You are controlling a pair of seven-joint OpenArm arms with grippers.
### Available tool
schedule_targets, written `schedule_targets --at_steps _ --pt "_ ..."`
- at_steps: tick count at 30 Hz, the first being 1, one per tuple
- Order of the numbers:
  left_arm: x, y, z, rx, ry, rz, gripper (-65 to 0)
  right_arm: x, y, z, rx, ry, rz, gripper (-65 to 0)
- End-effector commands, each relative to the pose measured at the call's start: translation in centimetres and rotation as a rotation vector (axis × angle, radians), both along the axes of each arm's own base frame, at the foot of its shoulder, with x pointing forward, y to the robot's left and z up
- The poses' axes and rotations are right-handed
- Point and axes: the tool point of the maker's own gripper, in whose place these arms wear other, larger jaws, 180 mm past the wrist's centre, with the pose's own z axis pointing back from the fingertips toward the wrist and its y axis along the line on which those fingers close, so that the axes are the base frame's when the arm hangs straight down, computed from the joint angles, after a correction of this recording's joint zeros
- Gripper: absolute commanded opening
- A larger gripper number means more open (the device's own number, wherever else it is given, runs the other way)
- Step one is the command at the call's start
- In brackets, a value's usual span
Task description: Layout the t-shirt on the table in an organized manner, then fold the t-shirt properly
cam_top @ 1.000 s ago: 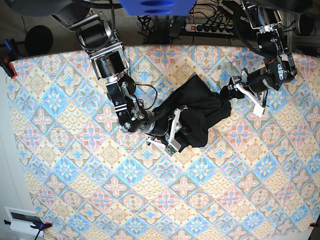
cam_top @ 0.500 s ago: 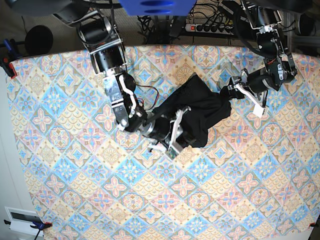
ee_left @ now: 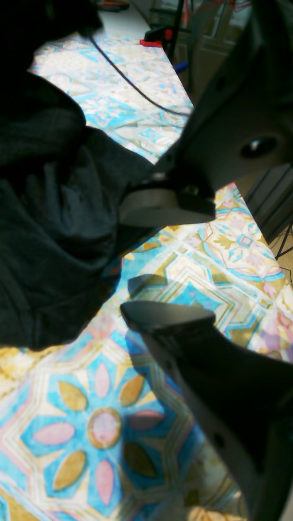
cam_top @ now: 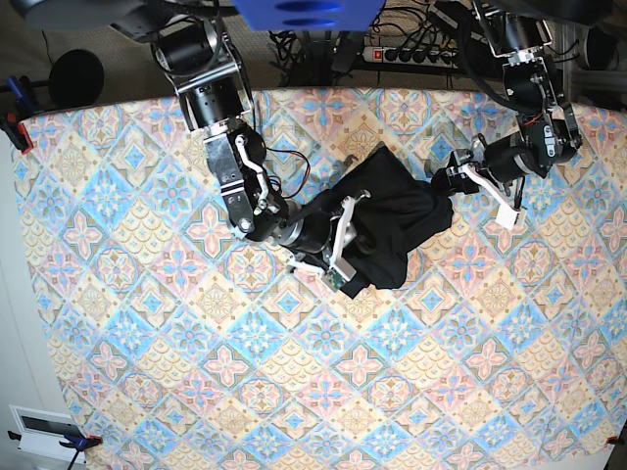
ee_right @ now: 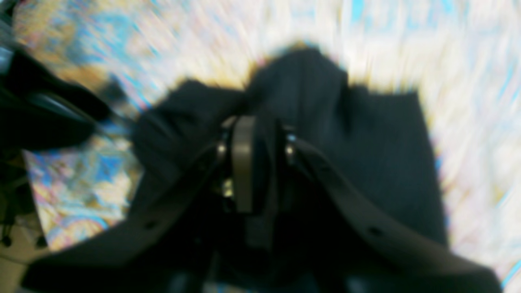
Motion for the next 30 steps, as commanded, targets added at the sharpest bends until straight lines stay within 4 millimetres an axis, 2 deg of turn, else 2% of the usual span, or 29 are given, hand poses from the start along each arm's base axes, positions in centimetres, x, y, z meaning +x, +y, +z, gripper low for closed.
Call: schedule_targets --at_steps 1,3,7,9,16,21,25,30 --pt "0.8 0.3 1.1 0.002 -0.043 -0.001 -35.8 1.6 1.1 2.6 0.056 -0.059 0.005 -51.3" --pt "0.8 0.3 1.1 0.002 -0.043 -0.001 -35.8 2.9 1.5 3.8 0.06 -0.084 0.006 -47.2" --pt "0.7 0.3 1.0 0.002 -0.041 -0.001 -35.8 4.2 1.7 5.0 0.06 -0.113 0.008 -45.8" --pt "0.7 0.3 1.0 0.002 -0.041 -0.001 -35.8 4.2 1.6 4.9 0.059 -0.11 0.007 -45.7" --pt "0.8 0.3 1.1 0.002 -0.043 -0.001 -35.8 3.9 1.5 2.5 0.054 -0.047 -0.004 -45.6" --pt "0.8 0.3 1.1 0.002 -0.043 -0.001 -35.8 4.0 1.6 2.5 0.072 -0.053 -0.011 -45.6" --pt "0.8 0.3 1.1 0.002 -0.043 -0.001 -35.8 3.8 1.5 1.6 0.065 -0.026 -0.014 -45.6" --pt "0.8 0.3 1.1 0.002 -0.043 -0.001 -35.8 4.2 1.4 1.9 0.066 -0.037 -0.016 -45.6"
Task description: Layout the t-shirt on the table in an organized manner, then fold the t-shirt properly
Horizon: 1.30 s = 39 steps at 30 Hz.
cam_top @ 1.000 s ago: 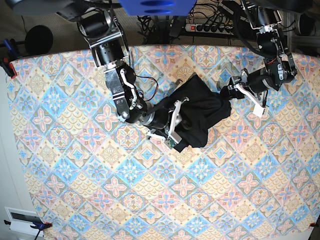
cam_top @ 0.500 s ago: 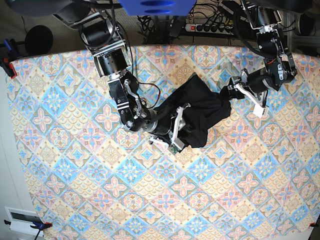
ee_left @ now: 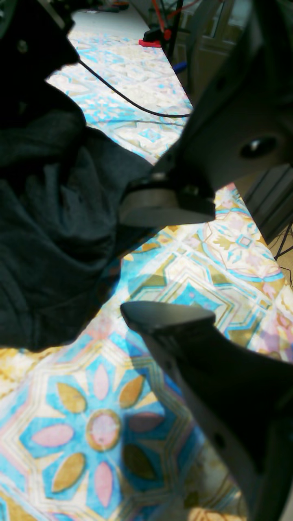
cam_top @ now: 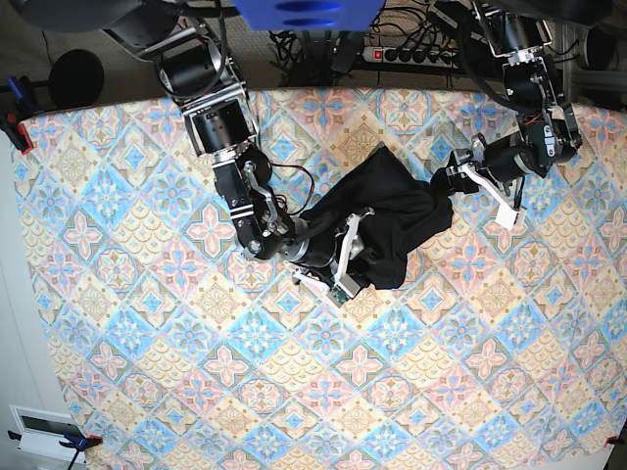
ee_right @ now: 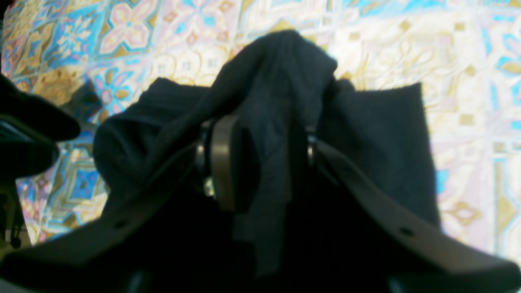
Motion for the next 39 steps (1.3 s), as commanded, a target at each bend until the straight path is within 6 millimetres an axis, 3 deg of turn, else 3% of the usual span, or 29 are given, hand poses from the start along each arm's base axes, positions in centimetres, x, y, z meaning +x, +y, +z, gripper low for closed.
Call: schedule_targets --at_steps 1,8,39 --pt "0.8 0.2 1.1 0.002 -0.042 -0.002 -35.8 1.4 0.7 2.5 0.051 -0.06 -0.004 -45.6" --pt "0.8 0.2 1.1 0.002 -0.042 -0.002 -35.8 2.2 -0.4 2.8 0.063 -0.063 -0.042 -45.6" --pt "0.8 0.2 1.1 0.002 -0.042 -0.002 -35.8 2.5 -0.2 3.1 0.056 -0.073 -0.033 -48.9"
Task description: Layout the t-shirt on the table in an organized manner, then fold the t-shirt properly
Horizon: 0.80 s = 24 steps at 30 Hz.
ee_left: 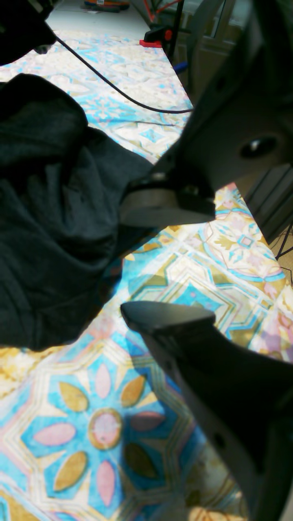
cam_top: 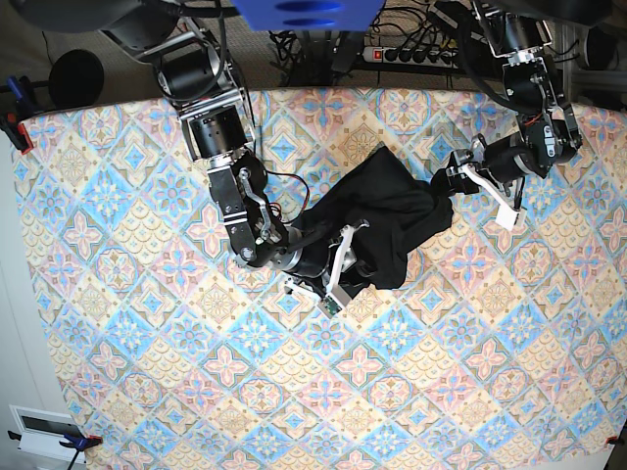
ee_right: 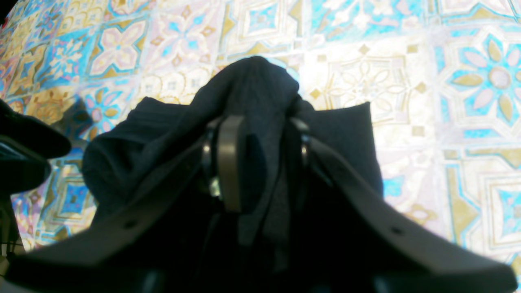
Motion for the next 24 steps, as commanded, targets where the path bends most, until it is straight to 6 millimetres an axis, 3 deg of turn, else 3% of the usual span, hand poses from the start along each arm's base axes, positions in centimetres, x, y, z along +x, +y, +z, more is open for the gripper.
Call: schedule_targets --at_steps 1,21,24 --pt "0.8 0.2 1.1 0.002 -0.042 -0.002 -35.8 1.1 0.7 2.3 0.044 -0.054 0.003 -48.9" --pt "0.8 0.2 1.1 0.002 -0.042 -0.002 -35.8 0.9 0.6 1.2 0.035 -0.022 0.001 -49.3" --pt "0.8 0.2 1.1 0.002 -0.042 -0.002 -35.8 0.9 0.6 1.2 0.035 -0.022 0.001 -53.5"
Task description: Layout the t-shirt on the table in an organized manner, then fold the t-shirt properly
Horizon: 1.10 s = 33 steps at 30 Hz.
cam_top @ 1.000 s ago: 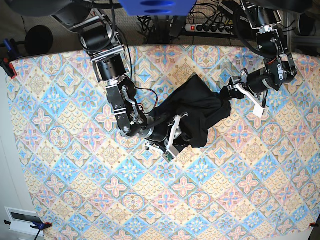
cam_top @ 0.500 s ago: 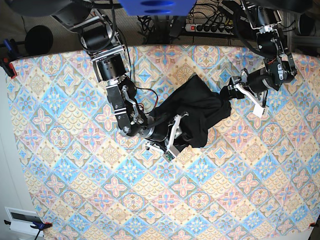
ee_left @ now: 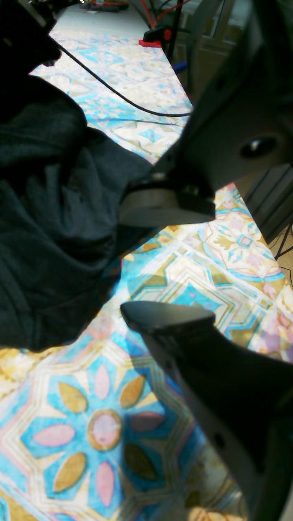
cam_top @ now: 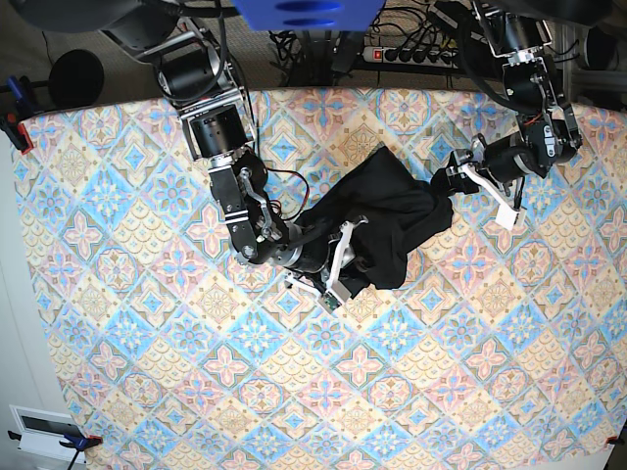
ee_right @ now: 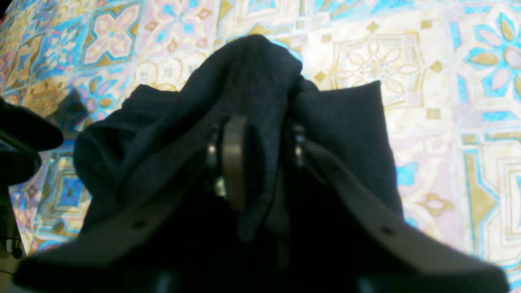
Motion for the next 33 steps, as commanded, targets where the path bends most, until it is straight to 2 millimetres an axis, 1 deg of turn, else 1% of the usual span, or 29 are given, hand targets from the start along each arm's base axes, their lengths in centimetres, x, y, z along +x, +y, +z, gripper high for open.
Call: schedule_targets --at_steps 1,3,5,6,9,12,14,15,17,20,23,24,27,30,33 --pt "0.8 0.2 1.1 0.002 -0.042 -0.002 -35.8 1.2 0.8 2.3 0.045 -0.056 0.002 -56.2" --pt "0.8 0.2 1.1 0.002 -0.042 -0.002 -35.8 0.7 1.4 2.2 0.035 -0.057 0.03 -60.9" --pt "0.8 0.2 1.1 0.002 -0.042 -0.002 -35.8 0.0 2.2 2.0 0.026 -0.059 0.062 -61.8" --pt "0.8 0.2 1.1 0.002 -0.042 -0.002 -35.8 -0.2 2.6 2.2 0.026 -0.066 0.076 -62.0" --pt "0.9 0.2 1.1 0.002 -0.044 -0.002 -35.8 -0.4 2.7 2.2 0.024 -0.067 0.081 -64.0" --pt "1.2 0.5 1.4 0.004 -0.053 0.006 -35.8 -0.1 3.1 4.2 0.042 -0.122 0.089 -64.8" --pt "1.3 1.4 1.6 0.009 -0.062 0.037 -35.8 0.0 3.4 6.3 0.056 -0.179 0.099 -64.9" --pt "1.4 1.8 1.7 0.01 -0.066 0.047 -35.8 -0.4 3.4 6.5 0.044 -0.179 0.109 -64.9" --pt "1.4 2.2 1.8 0.013 -0.07 0.062 -35.8 -2.0 3.6 6.4 0.032 -0.181 0.156 -64.9" --pt "1.4 2.4 1.9 0.013 -0.071 0.068 -35.8 -3.7 3.9 7.4 0.033 -0.217 0.207 -64.9" --pt "1.4 3.2 2.1 0.016 -0.077 0.095 -35.8 -5.3 3.9 7.1 0.036 -0.205 0.212 -64.9" --pt "1.4 3.4 2.1 0.017 -0.079 0.1 -35.8 -5.8 3.8 7.0 0.037 -0.202 0.212 -64.9" --pt "1.4 3.6 2.2 0.018 -0.08 0.106 -35.8 -7.1 2.4 6.2 0.018 -0.201 0.209 -64.9" --pt "1.5 3.7 2.2 0.02 -0.082 0.108 -35.8 -8.9 1.6 5.5 0.011 -0.189 0.209 -64.9" --pt "1.5 3.7 2.2 0.02 -0.083 0.109 -35.8 -10.2 0.2 5.0 -0.027 -0.188 0.214 -64.9"
